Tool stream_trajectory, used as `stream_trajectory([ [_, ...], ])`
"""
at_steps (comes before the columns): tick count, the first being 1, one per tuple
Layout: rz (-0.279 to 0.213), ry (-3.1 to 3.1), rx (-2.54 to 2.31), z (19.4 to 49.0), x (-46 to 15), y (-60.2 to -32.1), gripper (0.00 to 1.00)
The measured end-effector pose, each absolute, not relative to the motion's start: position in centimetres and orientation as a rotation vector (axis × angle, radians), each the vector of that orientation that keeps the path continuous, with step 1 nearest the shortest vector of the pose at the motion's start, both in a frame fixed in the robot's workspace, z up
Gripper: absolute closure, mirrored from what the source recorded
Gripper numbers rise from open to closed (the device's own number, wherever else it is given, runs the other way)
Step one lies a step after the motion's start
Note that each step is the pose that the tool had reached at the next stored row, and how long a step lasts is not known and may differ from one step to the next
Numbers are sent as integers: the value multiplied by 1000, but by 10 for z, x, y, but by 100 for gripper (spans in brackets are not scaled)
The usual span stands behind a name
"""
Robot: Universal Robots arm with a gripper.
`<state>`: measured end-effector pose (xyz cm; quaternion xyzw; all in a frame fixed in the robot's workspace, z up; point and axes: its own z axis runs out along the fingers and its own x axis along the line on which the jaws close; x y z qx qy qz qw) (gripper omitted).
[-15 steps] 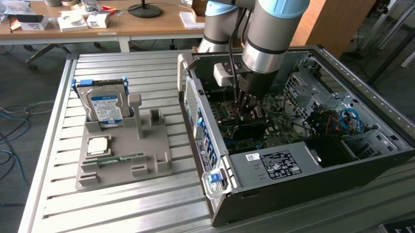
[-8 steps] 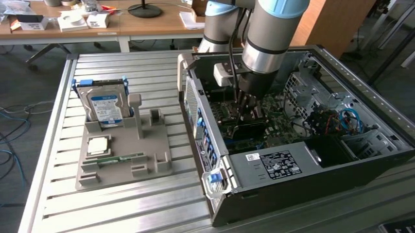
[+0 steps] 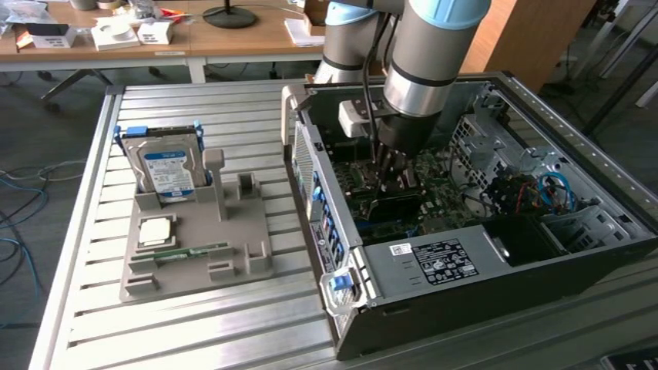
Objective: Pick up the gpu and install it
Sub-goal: 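Press down on the gpu until it lock into place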
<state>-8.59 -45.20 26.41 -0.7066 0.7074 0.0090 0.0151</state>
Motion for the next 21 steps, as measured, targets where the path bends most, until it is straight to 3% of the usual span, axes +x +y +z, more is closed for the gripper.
stream_trajectory([
  [21, 28, 2201, -2199, 263, -87, -452, 89],
])
